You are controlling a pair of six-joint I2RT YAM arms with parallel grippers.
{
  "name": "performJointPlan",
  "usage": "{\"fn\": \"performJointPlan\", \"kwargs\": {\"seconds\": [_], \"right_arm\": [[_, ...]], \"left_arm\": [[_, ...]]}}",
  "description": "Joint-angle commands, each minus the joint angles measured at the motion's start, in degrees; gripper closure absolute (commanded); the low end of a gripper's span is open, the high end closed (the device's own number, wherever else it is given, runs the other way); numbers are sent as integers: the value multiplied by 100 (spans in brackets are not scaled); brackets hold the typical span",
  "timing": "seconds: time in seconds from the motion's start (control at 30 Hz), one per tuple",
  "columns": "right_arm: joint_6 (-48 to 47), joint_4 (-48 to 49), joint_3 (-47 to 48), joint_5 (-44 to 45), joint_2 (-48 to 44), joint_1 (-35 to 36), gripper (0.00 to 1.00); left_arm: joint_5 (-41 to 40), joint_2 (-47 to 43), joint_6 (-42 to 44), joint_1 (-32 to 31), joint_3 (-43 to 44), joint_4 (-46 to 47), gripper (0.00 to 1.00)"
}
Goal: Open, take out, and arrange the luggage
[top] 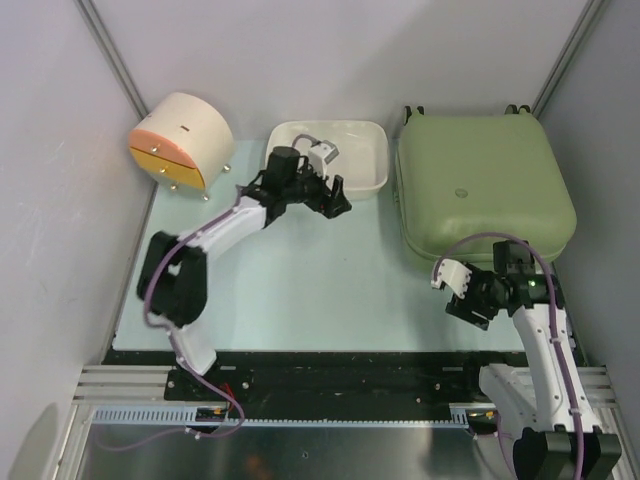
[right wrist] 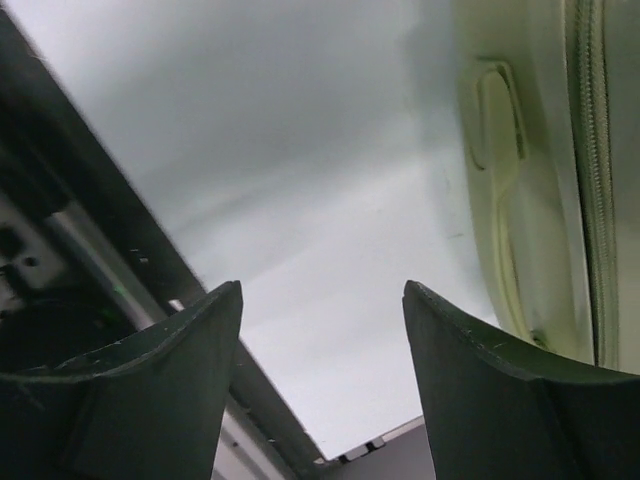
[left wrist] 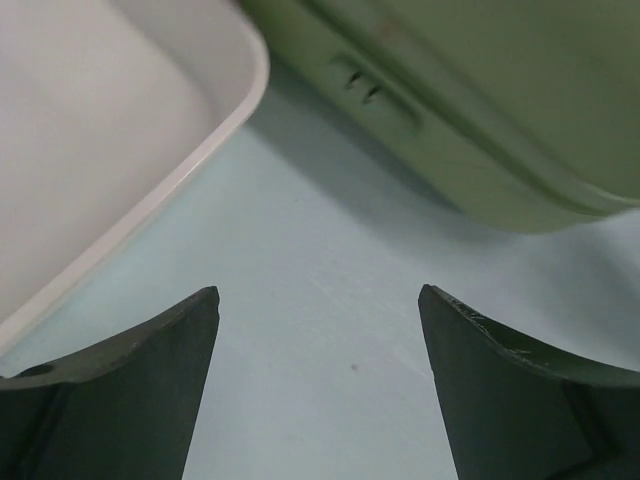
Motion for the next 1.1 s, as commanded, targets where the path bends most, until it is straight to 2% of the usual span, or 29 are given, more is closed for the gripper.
{"fn": "performJointPlan", "kwargs": {"seconds": [0.0,0.17,0.37,0.53,0.6,0.63,0.73,0.77,0.8,0.83,0.87,0.9,0.97,1.03,1.07], "right_arm": [[-269,1473,-297,735,183,27,29],[-445,2352,-735,1182,438,-35,28],[-770,3433,-1281,1351,666,-246,23],[-613,3751,-1423,1342,1176,-167,28],[-551,3733,-1414,1193,1343,-44,33],[-473,3620,-1388,1114,1335,26,39],[-209,3304,-1352,894,1160,771,55],[166,3285,-1344,911,1124,1000,59],[361,3224,-1318,911,1046,1524,65],[563,3223,-1256,929,1027,1799,67],[1148,3241,-1230,990,1027,2072,67],[1459,3389,-1195,1051,1045,2692,67],[2144,3487,-1037,1236,1281,3276,70],[2945,3723,-913,1098,1562,3751,71],[3182,3820,-835,974,1607,3771,67]], "left_arm": [[698,-1321,11,-25,-663,243,13],[725,-2261,-50,-25,-1304,208,12],[585,-2772,37,-16,-1815,155,12],[409,-2905,108,-16,-1930,111,12],[409,-2931,90,-16,-1939,120,13],[400,-2957,64,-16,-1939,111,13],[356,-3010,29,-7,-1948,94,14],[321,-3045,20,-7,-1965,94,13],[286,-3063,3,2,-1965,85,14],[260,-3072,-24,-7,-1991,76,14],[225,-3089,-59,2,-2018,67,14],[155,-3133,-103,10,-2044,67,14],[-21,-3186,-296,37,-2140,58,14],[-232,-3256,-602,142,-2202,58,14],[-276,-3282,-700,195,-2272,58,14]]}}
